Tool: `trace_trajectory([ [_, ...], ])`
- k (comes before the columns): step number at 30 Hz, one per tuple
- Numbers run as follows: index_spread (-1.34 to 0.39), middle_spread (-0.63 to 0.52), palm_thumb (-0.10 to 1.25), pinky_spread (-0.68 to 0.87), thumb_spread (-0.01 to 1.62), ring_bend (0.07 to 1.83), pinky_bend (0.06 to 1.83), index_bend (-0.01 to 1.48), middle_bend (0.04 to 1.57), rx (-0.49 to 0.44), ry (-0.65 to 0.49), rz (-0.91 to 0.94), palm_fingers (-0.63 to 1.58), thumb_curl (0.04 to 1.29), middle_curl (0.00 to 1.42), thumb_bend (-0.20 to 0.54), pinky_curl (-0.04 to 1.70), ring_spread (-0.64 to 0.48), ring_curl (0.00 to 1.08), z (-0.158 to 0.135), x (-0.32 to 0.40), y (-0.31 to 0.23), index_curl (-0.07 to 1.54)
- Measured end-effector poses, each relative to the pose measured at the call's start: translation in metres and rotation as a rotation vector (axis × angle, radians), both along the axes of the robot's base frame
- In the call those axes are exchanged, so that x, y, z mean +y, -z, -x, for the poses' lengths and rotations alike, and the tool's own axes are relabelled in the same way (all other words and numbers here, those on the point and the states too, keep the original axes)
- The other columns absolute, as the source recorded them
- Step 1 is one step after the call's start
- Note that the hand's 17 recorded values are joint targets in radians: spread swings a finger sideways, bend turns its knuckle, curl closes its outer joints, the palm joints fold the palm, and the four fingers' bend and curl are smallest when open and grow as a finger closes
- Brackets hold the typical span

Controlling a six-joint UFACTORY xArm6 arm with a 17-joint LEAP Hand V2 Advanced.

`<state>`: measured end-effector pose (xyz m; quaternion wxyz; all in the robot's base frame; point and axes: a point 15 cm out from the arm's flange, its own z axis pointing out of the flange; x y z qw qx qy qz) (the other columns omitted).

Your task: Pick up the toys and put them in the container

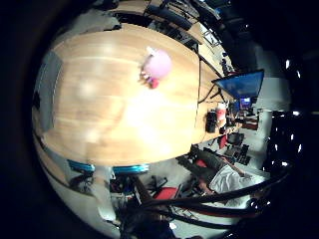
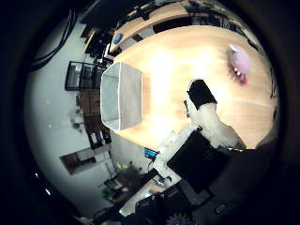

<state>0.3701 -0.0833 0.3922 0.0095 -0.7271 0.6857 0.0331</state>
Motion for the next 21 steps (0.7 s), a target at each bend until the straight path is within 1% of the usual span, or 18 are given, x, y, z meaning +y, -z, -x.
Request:
trace_trajectory([
  [3, -0.52, -0.30, 0.61, 0.09, 1.11, 0.69, 0.75, 0.19, 0.19, 0.026, 0.000, -0.007, 0.41, 0.46, 0.32, -0.021, 0.00, -0.27, 0.20, 0.006, 0.000, 0.011, 0.36],
  [6, -0.52, -0.30, 0.61, 0.09, 1.12, 0.69, 0.74, 0.19, 0.19, 0.024, -0.003, -0.012, 0.41, 0.46, 0.32, -0.021, 0.00, -0.26, 0.20, 0.007, 0.002, 0.012, 0.35],
  [11, -0.52, -0.30, 0.60, 0.09, 1.12, 0.69, 0.74, 0.19, 0.19, 0.007, -0.006, -0.016, 0.41, 0.46, 0.31, -0.022, 0.00, -0.26, 0.20, 0.007, 0.004, 0.006, 0.35],
  [15, -0.53, -0.30, 0.60, 0.09, 1.12, 0.68, 0.74, 0.19, 0.19, -0.018, -0.030, -0.012, 0.41, 0.46, 0.31, -0.021, 0.00, -0.27, 0.20, 0.010, 0.004, -0.003, 0.35],
  [21, -0.53, -0.31, 0.60, 0.09, 1.13, 0.68, 0.73, 0.19, 0.19, -0.030, -0.012, -0.011, 0.42, 0.45, 0.31, -0.020, 0.00, -0.28, 0.20, 0.018, -0.023, -0.006, 0.35],
])
